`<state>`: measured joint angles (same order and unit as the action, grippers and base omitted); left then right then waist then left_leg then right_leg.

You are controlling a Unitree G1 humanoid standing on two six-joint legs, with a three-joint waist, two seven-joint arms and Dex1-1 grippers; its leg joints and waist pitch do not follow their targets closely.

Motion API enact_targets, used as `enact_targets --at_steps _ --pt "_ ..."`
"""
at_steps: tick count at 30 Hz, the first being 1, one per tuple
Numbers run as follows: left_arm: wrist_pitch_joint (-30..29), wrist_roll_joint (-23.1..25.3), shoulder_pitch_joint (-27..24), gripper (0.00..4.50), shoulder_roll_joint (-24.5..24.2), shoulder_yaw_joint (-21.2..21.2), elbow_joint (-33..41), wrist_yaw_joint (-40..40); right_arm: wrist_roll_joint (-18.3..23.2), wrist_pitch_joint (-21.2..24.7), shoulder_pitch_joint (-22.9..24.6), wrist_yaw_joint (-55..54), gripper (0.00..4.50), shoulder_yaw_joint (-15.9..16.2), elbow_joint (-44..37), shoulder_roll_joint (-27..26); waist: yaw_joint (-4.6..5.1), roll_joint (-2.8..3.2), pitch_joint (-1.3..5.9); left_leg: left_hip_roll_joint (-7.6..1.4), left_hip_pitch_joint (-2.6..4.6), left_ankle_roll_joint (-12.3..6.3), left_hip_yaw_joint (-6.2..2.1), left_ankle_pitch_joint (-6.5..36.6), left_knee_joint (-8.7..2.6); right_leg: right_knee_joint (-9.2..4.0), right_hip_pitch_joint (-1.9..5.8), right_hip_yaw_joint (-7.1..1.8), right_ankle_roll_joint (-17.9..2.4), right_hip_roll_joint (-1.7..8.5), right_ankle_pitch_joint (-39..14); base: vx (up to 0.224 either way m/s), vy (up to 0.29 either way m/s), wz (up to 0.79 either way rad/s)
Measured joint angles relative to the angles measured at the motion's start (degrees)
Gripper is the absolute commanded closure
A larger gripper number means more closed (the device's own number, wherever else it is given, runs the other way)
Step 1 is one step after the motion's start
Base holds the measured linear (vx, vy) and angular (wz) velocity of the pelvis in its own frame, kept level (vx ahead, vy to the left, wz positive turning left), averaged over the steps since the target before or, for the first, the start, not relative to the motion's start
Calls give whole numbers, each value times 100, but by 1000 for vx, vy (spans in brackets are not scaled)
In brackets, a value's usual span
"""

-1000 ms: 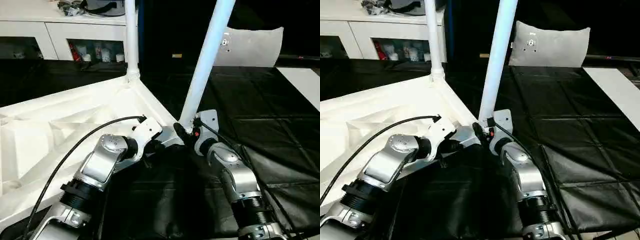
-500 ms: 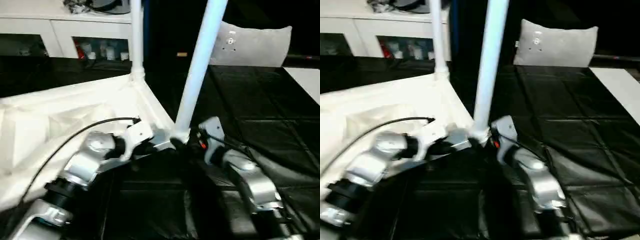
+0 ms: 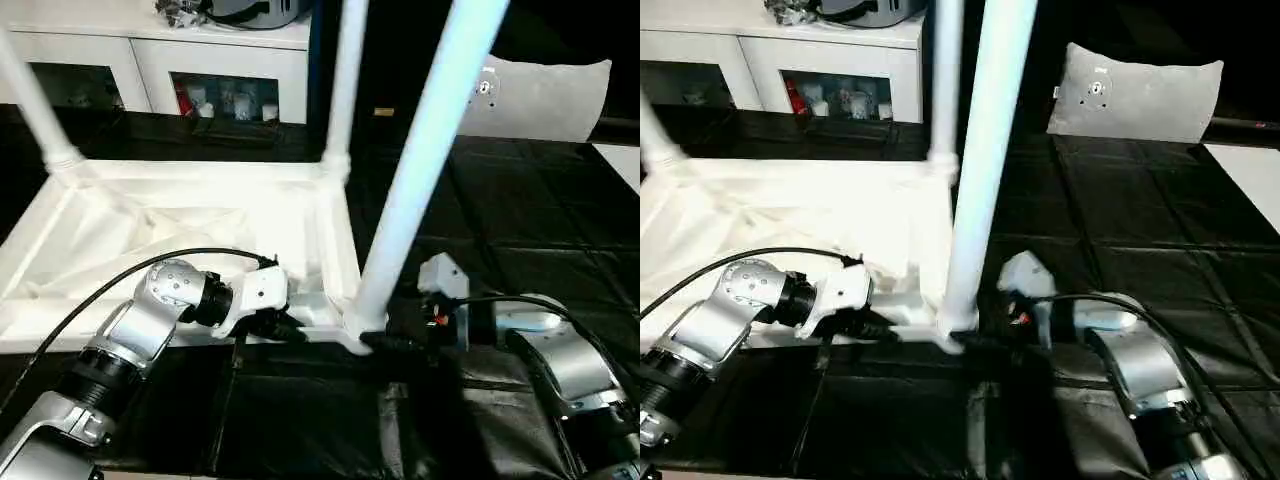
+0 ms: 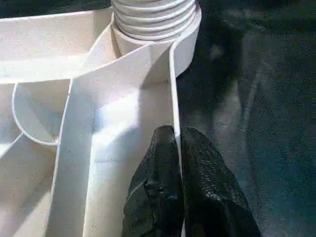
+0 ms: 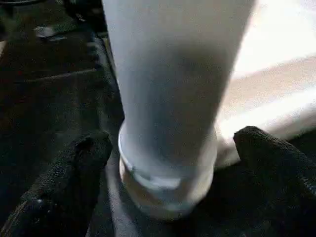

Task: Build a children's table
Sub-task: Rotate leg to tighten

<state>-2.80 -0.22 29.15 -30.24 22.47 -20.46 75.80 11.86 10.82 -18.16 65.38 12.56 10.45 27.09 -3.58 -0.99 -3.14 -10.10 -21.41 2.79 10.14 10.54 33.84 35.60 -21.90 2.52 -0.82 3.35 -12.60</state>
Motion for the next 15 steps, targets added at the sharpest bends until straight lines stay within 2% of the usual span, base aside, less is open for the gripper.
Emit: enact_targets --at_steps 6,12,15 --pt "170 -3 20 450 9 62 -40 227 6 -32 -60 258 74 146 188 -57 -11 -1 0 0 0 -1 0 -1 8 10 1 0 0 2 0 0 0 0" --pt "276 -3 78 450 10 99 -127 272 10 -39 -112 442 112 180 234 -39 -13 -1 0 0 1 -2 0 -2 9 17 0 1 0 3 0 0 0 0" --pt "309 -3 80 450 13 98 -146 273 33 -39 -114 477 146 187 273 -42 -14 -1 0 0 1 -2 0 -2 10 17 0 1 0 3 0 0 0 0"
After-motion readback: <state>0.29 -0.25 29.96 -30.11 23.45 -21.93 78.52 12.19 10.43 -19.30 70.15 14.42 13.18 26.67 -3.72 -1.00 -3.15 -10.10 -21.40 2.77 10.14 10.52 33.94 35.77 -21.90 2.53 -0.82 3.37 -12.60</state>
